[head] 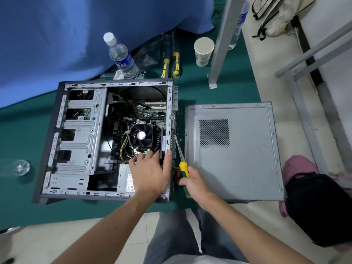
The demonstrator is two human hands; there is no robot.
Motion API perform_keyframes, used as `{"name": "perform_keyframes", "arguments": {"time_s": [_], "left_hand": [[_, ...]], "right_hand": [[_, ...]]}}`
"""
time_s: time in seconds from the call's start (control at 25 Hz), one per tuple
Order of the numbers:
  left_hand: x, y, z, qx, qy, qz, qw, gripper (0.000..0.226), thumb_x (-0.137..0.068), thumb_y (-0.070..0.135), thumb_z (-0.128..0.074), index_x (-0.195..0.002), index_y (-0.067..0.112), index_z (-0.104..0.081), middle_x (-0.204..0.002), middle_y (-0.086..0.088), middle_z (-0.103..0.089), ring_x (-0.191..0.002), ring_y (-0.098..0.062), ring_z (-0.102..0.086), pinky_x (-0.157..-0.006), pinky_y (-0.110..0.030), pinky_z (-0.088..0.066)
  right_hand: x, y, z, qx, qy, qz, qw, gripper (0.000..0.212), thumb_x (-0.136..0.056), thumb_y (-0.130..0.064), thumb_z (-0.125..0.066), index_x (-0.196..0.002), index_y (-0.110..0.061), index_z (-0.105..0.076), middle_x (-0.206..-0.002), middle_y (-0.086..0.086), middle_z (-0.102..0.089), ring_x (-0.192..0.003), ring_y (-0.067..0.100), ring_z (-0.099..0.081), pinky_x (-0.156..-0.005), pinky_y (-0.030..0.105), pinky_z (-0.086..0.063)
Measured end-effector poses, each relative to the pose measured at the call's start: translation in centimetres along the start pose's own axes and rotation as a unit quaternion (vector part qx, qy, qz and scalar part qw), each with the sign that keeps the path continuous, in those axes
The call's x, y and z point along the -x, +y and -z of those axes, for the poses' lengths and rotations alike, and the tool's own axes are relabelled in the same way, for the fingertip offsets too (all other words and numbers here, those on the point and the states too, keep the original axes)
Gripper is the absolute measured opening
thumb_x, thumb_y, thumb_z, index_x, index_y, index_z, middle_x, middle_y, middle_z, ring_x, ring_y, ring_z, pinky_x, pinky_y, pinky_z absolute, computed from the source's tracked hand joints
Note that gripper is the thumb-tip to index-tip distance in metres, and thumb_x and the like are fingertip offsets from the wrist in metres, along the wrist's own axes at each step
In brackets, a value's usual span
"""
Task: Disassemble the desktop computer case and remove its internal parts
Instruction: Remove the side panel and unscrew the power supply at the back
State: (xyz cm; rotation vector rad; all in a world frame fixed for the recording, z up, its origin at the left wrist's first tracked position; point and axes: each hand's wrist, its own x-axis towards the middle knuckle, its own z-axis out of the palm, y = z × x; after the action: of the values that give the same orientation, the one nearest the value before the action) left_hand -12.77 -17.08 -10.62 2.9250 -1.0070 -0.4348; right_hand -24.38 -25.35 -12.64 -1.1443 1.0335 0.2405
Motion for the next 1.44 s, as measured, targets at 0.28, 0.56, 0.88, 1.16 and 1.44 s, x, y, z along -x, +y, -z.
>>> {"name": "perform_keyframes", "arguments": {"time_s": [0.28, 0.56, 0.88, 1.16, 1.44], "left_hand": [[0.0, 0.1, 0.0, 0.003, -0.003, 0.003, 1.0, 0.072, -0.097, 0.063, -0.004, -0.074, 0.023, -0.059, -0.086, 0.005, -0.063, -0.089, -0.023, -0.054, -0.087, -0.043, -0.032], [-0.4, -1.1, 0.9, 0.067, -0.059, -0.019, 0.996, 0.062, -0.096, 0.065, -0.015, -0.074, 0.023, -0.056, -0.088, 0.006, -0.058, -0.095, -0.019, -0.052, -0.091, -0.04, -0.028], [1.3, -3.1, 5.4, 0.467, -0.144, -0.132, 0.862, 0.027, -0.095, 0.041, -0.051, -0.11, 0.021, -0.062, -0.102, 0.006, -0.064, -0.099, -0.016, -0.058, -0.089, -0.037, -0.049], [0.2, -8.0, 8.9, 0.515, -0.223, -0.07, 0.825, 0.018, -0.102, 0.019, -0.045, -0.102, 0.019, -0.063, -0.075, 0.009, -0.062, -0.065, -0.007, -0.054, -0.06, -0.025, -0.045], [-3.2, -17.6, 9.9, 0.21, -0.02, 0.072, 0.975, 0.021, -0.096, 0.026, -0.039, -0.082, 0.012, -0.044, -0.077, -0.007, -0.054, -0.063, -0.022, -0.054, -0.052, -0.034, -0.038]], "right_hand": [[0.6, -1.4, 0.6, -0.011, -0.006, -0.031, 0.999, 0.028, -0.084, 0.003, -0.058, -0.094, -0.023, -0.058, -0.084, 0.001, -0.061, -0.081, 0.016, -0.056, -0.066, 0.029, -0.041], [3.3, -1.1, -1.8, -0.107, 0.087, 0.044, 0.99, 0.003, -0.094, -0.013, -0.057, -0.091, -0.014, -0.055, -0.076, 0.003, -0.058, -0.062, 0.015, -0.058, -0.059, 0.028, -0.051], [5.1, -8.0, -1.6, -0.027, 0.091, 0.163, 0.982, 0.011, -0.091, -0.023, -0.068, -0.101, -0.022, -0.065, -0.095, 0.003, -0.073, -0.092, 0.016, -0.07, -0.086, 0.034, -0.055], [5.5, -11.8, -5.7, 0.04, 0.009, 0.123, 0.992, 0.022, -0.098, -0.014, -0.057, -0.118, -0.014, -0.065, -0.108, 0.003, -0.069, -0.1, 0.014, -0.068, -0.088, 0.028, -0.057], [5.3, -8.9, -7.1, 0.29, 0.239, 0.115, 0.919, 0.061, -0.099, -0.031, -0.053, -0.152, -0.018, -0.026, -0.147, 0.005, -0.036, -0.134, 0.022, -0.04, -0.112, 0.036, -0.035]]}}
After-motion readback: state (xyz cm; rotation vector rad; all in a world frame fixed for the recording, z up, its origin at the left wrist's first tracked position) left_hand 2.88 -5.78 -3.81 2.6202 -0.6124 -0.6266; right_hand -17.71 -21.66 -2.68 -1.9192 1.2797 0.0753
